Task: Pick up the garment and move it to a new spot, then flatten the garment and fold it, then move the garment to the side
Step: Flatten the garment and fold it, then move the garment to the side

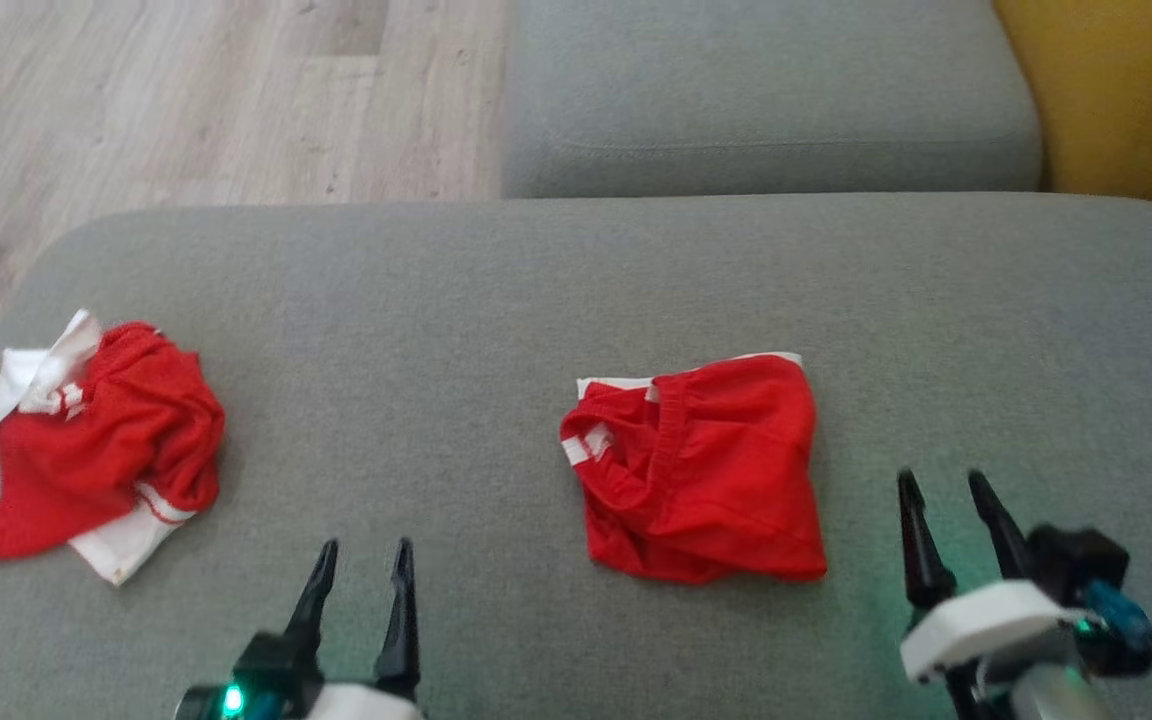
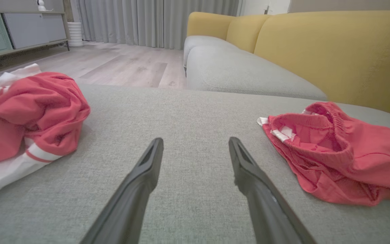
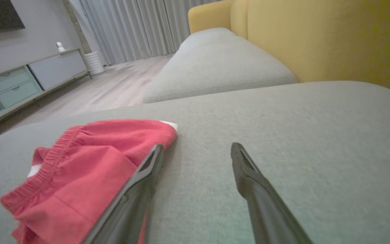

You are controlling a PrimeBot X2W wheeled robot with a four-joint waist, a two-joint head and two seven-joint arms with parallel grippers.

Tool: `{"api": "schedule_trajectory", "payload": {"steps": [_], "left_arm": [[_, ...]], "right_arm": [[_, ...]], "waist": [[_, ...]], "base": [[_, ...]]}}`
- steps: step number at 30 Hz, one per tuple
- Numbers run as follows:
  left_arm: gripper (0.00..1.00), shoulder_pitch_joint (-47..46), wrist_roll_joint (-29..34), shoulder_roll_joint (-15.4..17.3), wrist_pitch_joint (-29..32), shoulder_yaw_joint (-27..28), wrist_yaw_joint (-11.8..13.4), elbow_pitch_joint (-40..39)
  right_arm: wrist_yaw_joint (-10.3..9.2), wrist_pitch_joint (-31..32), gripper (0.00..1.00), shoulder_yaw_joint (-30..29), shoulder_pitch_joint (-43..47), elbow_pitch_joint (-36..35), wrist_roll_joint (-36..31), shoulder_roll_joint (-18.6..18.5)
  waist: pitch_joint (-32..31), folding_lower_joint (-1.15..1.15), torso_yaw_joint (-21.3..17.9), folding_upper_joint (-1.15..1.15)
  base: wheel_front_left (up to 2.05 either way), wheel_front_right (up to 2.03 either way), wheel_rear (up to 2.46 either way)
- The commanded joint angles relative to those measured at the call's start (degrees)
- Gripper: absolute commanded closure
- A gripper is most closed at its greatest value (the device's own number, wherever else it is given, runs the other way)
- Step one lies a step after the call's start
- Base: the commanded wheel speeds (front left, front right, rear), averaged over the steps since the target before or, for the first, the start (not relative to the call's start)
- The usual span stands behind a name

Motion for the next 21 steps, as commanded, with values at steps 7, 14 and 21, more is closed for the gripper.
{"api": "schedule_trajectory", "payload": {"steps": [7,14,21], "left_arm": [[0.0,3.46,1.67,-0.09,-0.71,2.76,-1.14,-4.14],[0.0,2.68,0.39,-0.13,-0.71,1.3,-1.1,-4.24],[0.0,2.15,-1.25,-0.14,-0.71,-0.6,-1.02,-3.55]], "right_arm": [[-0.05,-0.78,0.0,-0.09,0.97,-0.31,-1.24,0.6],[-0.05,-0.78,0.0,1.73,0.15,-0.08,0.71,0.63],[-0.05,-0.78,0.0,6.15,-4.26,3.26,4.16,0.64]], "waist": [[-0.85,0.0,-0.93,0.0],[-0.61,0.0,-0.6,0.0],[0.87,0.0,1.18,0.0]], "base": [[0.0,0.0,0.0],[0.0,0.0,0.0],[0.0,0.0,0.0]]}}
